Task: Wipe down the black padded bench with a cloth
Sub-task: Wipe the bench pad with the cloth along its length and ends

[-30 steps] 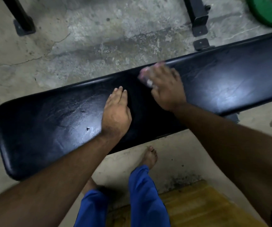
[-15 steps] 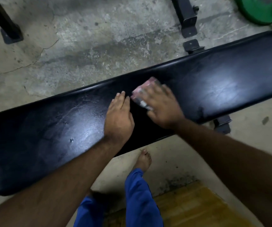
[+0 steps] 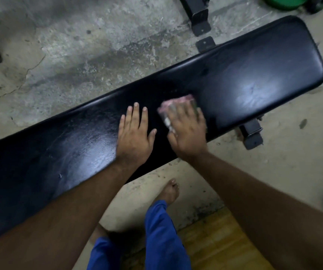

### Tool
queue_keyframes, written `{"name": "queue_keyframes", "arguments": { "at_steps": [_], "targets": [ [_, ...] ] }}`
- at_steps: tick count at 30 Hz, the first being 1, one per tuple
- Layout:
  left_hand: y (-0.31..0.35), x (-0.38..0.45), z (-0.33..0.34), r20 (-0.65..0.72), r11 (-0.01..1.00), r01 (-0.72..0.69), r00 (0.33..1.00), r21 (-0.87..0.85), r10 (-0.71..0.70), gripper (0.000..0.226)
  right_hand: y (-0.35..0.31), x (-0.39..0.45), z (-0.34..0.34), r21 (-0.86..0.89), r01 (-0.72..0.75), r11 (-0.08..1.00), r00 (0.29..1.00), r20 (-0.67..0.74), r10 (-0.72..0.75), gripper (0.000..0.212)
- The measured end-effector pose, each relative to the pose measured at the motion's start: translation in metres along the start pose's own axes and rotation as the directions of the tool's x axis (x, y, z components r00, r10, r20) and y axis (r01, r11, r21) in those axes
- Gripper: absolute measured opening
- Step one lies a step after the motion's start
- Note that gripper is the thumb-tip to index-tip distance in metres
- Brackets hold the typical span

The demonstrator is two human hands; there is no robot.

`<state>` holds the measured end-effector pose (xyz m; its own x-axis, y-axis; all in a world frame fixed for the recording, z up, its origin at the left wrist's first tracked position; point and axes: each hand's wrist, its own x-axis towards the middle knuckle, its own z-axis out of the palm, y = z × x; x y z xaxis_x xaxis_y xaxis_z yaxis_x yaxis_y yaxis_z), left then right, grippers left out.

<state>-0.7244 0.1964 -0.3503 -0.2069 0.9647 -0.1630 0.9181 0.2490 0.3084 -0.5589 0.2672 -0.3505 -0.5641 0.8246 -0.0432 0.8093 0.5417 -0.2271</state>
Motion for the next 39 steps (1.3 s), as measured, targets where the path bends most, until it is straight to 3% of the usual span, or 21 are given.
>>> {"name": "queue_keyframes", "arguments": {
  "at_steps": [2, 3, 5, 6, 7, 9, 11, 12, 14, 16, 18, 20, 21, 24, 25, 29, 31, 33, 35, 37, 39],
  "targets": [
    [0.0, -0.001, 0.0, 0.02, 0.998, 0.002, 1.0, 0.055, -0.003, 0.067, 0.036, -0.01, -0.008, -0.029, 0.347, 0.937, 0.935, 0.086, -0.344, 0.067],
    [0.002, -0.002, -0.001, 0.029, 0.998, 0.007, 1.0, 0.07, -0.009, 0.067, 0.06, 0.001, -0.013, -0.068, 0.377, 0.924, 0.925, 0.088, -0.37, 0.068],
    [0.007, -0.002, -0.003, 0.04, 0.996, 0.035, 0.998, 0.081, -0.038, 0.066, 0.074, 0.028, -0.022, -0.077, 0.058, 0.995, 0.997, 0.051, -0.054, 0.074],
    [0.01, 0.0, -0.006, 0.039, 0.995, 0.05, 0.998, 0.081, -0.054, 0.066, 0.064, 0.035, -0.02, -0.041, -0.15, 0.988, 0.989, 0.013, 0.15, 0.076],
    [0.014, 0.003, -0.009, 0.03, 0.995, 0.06, 0.998, 0.077, -0.063, 0.067, 0.045, 0.037, -0.016, -0.027, -0.207, 0.978, 0.978, -0.003, 0.207, 0.076],
    [0.019, 0.015, -0.011, -0.005, 0.996, 0.061, 0.998, 0.063, -0.061, 0.071, 0.027, 0.027, -0.01, 0.002, 0.084, 0.996, 0.996, 0.015, -0.084, 0.072],
    [0.021, 0.026, -0.007, -0.01, 0.996, 0.041, 0.999, 0.073, -0.04, 0.074, 0.061, 0.029, -0.01, -0.053, 0.416, 0.908, 0.907, 0.098, -0.409, 0.068],
    [0.021, 0.028, -0.003, -0.014, 0.995, 0.042, 0.999, 0.09, -0.041, 0.074, 0.079, 0.042, -0.014, -0.071, 0.407, 0.911, 0.912, 0.081, -0.401, 0.069],
    [0.019, 0.03, 0.006, -0.034, 0.991, 0.051, 0.998, 0.125, -0.047, 0.073, 0.082, 0.068, -0.018, -0.045, 0.093, 0.995, 0.995, 0.046, -0.091, 0.073],
    [0.018, 0.028, 0.009, -0.042, 0.99, 0.054, 0.998, 0.128, -0.049, 0.073, 0.044, 0.077, -0.013, -0.043, -0.136, 0.99, 0.991, 0.0, 0.136, 0.073],
    [0.019, 0.028, 0.004, -0.05, 0.992, 0.055, 0.998, 0.114, -0.049, 0.072, 0.026, 0.076, -0.01, -0.001, 0.067, 0.998, 0.997, 0.037, -0.067, 0.071],
    [0.024, 0.033, -0.001, -0.077, 0.995, 0.078, 0.994, 0.066, -0.073, 0.067, 0.06, 0.088, -0.019, -0.037, 0.353, 0.935, 0.929, 0.129, -0.345, 0.071],
    [0.028, 0.034, -0.003, -0.103, 0.995, 0.091, 0.991, 0.037, -0.086, 0.063, 0.077, 0.102, -0.024, -0.065, 0.38, 0.923, 0.921, 0.12, -0.37, 0.072],
    [0.042, 0.056, -0.003, -0.134, 0.997, 0.071, 0.988, -0.008, -0.072, 0.057, 0.068, 0.14, -0.026, -0.044, -0.091, 0.995, 0.995, 0.035, 0.092, 0.072],
    [0.046, 0.065, -0.003, -0.13, 0.997, 0.069, 0.989, -0.023, -0.071, 0.057, 0.055, 0.137, -0.022, -0.029, -0.129, 0.991, 0.991, 0.014, 0.13, 0.071],
    [0.059, 0.077, -0.002, -0.103, 0.992, 0.096, 0.989, -0.081, -0.104, 0.057, 0.11, 0.087, -0.025, -0.049, 0.317, 0.947, 0.944, 0.116, -0.31, 0.072],
    [0.067, 0.074, 0.002, -0.089, 0.995, 0.038, 0.995, -0.091, -0.046, 0.056, 0.133, 0.088, -0.033, -0.082, 0.003, 0.997, 0.998, 0.055, 0.002, 0.075],
    [0.072, 0.075, 0.005, -0.091, 0.994, -0.001, 0.996, -0.106, -0.009, 0.054, 0.105, 0.084, -0.027, -0.031, -0.341, 0.939, 0.94, -0.002, 0.341, 0.076],
    [0.076, 0.078, 0.006, -0.087, 0.99, 0.011, 0.996, -0.138, -0.024, 0.052, 0.078, 0.048, -0.021, 0.004, -0.086, 0.996, 0.995, 0.04, 0.086, 0.074],
    [0.081, 0.08, 0.006, -0.088, 0.989, -0.001, 0.996, -0.146, -0.012, 0.05, 0.107, 0.011, -0.025, -0.009, 0.326, 0.945, 0.938, 0.126, -0.322, 0.069],
    [0.089, 0.082, 0.009, -0.091, 0.989, -0.058, 0.995, -0.137, 0.046, 0.049, 0.154, 0.018, -0.033, -0.052, 0.313, 0.948, 0.946, 0.108, -0.307, 0.068]
  ]
}}
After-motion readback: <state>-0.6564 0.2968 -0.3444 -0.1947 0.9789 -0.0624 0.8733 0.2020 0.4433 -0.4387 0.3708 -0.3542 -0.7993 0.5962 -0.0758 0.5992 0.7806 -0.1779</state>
